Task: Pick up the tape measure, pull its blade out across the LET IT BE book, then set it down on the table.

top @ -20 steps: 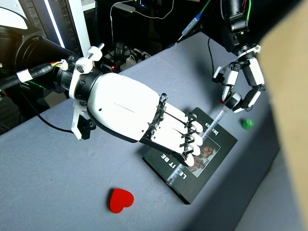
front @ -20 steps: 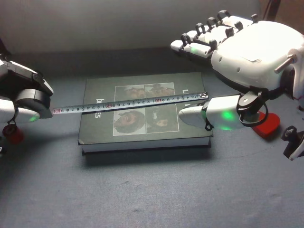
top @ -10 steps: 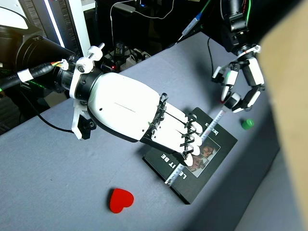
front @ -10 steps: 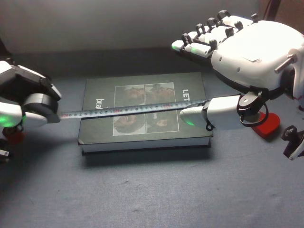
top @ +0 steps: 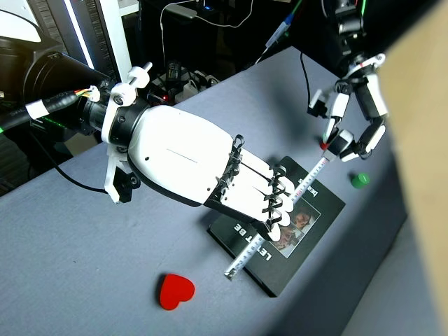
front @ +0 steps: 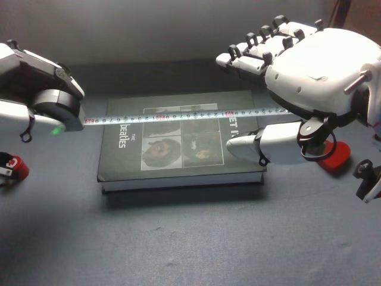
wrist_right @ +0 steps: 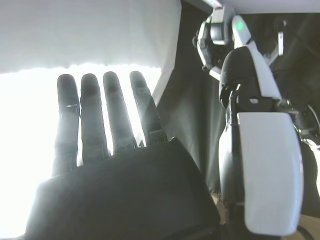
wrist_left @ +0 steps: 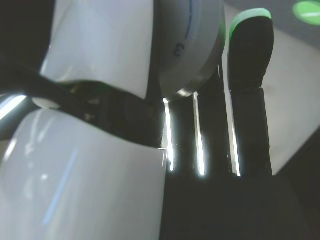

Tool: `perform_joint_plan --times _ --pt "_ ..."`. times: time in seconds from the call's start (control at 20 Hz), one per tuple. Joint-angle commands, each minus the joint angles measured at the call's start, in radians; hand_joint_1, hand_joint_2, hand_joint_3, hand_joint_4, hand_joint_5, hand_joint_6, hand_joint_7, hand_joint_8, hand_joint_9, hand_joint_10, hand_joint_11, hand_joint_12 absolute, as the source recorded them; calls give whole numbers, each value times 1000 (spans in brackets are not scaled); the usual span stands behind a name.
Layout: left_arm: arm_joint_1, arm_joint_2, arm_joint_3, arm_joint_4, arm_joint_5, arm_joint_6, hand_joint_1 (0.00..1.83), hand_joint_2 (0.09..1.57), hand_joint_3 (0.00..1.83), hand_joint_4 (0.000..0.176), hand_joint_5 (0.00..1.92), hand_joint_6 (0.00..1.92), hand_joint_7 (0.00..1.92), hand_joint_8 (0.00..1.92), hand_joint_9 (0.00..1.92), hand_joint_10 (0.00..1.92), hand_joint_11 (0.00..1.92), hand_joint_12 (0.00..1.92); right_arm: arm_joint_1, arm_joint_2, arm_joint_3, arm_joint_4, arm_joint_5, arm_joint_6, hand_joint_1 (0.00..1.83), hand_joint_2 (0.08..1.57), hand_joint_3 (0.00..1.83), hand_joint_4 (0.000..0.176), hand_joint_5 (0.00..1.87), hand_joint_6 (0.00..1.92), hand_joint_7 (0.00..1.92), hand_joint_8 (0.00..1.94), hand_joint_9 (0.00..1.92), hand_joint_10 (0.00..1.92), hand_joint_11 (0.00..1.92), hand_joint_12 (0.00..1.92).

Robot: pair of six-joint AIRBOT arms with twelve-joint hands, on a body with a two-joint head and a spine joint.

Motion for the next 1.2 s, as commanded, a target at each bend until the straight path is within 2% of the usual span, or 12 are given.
perform_joint_plan --times 0.0,0.05,0.1,0.25,0.35,0.4,0.6,0.85,1.15 --pt "-9 29 -20 -35 -92 0 1496 1070 0 0 1014 669 995 862 1004 1018 965 1396 9 2 -3 -59 -41 4 227 1087 4 41 124 7 127 6 149 6 0 619" --pt "-3 63 -65 -36 -79 6 1496 1070 0 0 1011 672 999 862 1007 1012 963 1397 8 3 -3 -59 -42 4 228 1088 4 41 129 8 127 5 149 5 0 615" --pt "38 144 -173 -59 -75 32 1496 1069 0 0 1011 672 1000 861 1009 1009 960 1400 8 3 -3 -60 -43 4 228 1089 4 41 131 8 127 5 149 5 0 613" --pt "98 200 -261 -102 -84 53 1496 1070 0 0 1013 669 1001 859 1012 1005 951 1411 7 3 -3 -60 -43 4 229 1091 5 41 131 7 133 7 156 7 0 615" --pt "166 209 -300 -134 -134 55 1496 1073 0 0 985 708 1001 864 1007 1012 948 1417 7 3 -3 -60 -44 4 235 1089 2 41 133 4 138 4 161 5 0 625" --pt "207 199 -312 -158 -160 63 1496 1075 0 0 971 726 1000 868 1002 1019 947 1419 7 3 -3 -61 -44 4 235 1090 2 41 133 3 141 5 164 5 0 630" --pt "239 153 -306 -202 -187 77 1496 1075 0 0 960 753 996 864 1014 1004 953 1416 7 3 -3 -63 -43 4 238 1093 1 40 138 2 160 5 174 5 0 670" --pt "308 58 -278 -246 -267 84 1495 1078 1 0 940 781 996 866 1005 1014 948 1419 5 3 -3 -64 -39 4 245 1090 0 40 127 1 155 1 179 3 0 686" --pt "385 9 -259 -250 -332 80 1494 1082 1 0 946 787 967 910 978 1057 957 1399 4 3 -3 -65 -38 4 265 1080 0 39 146 6 169 4 192 6 0 689"
